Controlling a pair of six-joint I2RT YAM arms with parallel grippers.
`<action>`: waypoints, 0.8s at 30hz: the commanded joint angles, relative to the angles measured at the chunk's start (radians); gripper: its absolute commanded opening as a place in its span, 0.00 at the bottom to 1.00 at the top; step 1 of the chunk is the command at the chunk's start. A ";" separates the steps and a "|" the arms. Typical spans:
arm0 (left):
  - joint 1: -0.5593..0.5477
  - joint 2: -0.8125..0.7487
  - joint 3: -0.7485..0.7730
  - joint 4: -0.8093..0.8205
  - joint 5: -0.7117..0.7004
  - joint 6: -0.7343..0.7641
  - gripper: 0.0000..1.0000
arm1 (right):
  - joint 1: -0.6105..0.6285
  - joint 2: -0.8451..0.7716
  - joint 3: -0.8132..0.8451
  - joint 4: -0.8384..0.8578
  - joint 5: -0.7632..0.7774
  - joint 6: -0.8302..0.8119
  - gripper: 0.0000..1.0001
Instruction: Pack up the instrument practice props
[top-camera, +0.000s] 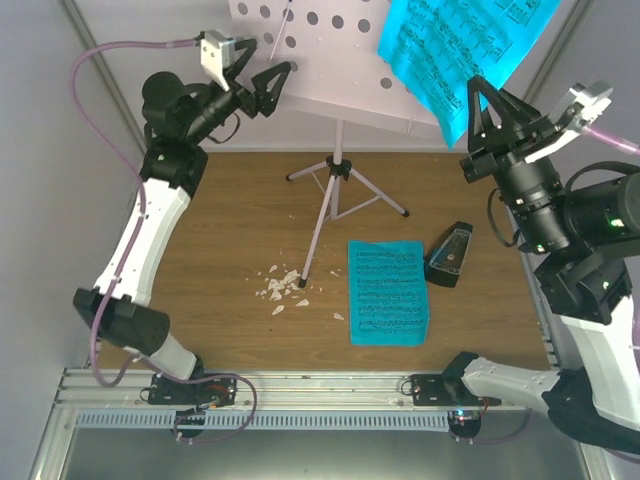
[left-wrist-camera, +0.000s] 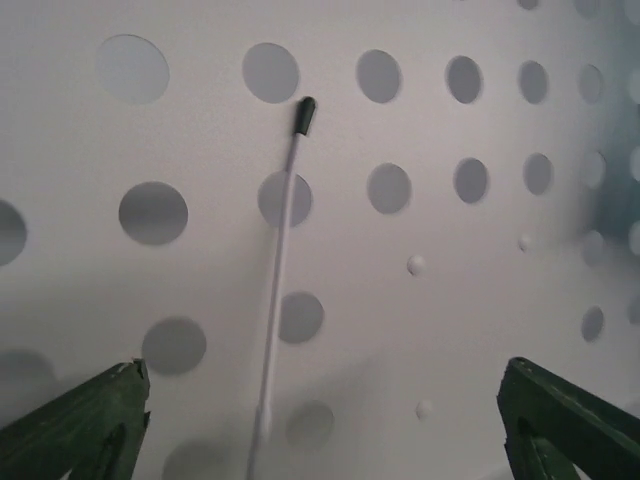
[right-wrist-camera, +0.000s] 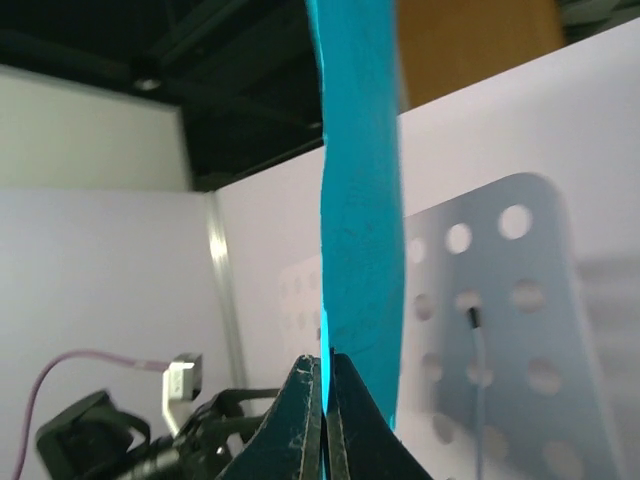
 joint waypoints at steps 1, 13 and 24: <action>-0.003 -0.235 -0.209 0.104 -0.128 -0.003 0.98 | 0.002 -0.054 0.012 -0.119 -0.241 0.024 0.00; 0.005 -0.848 -0.997 0.037 -0.424 -0.139 0.99 | 0.002 -0.103 -0.326 -0.311 -0.674 0.124 0.01; 0.006 -0.995 -1.347 0.008 -0.497 -0.099 0.99 | -0.002 -0.158 -0.930 -0.220 -0.666 0.422 0.00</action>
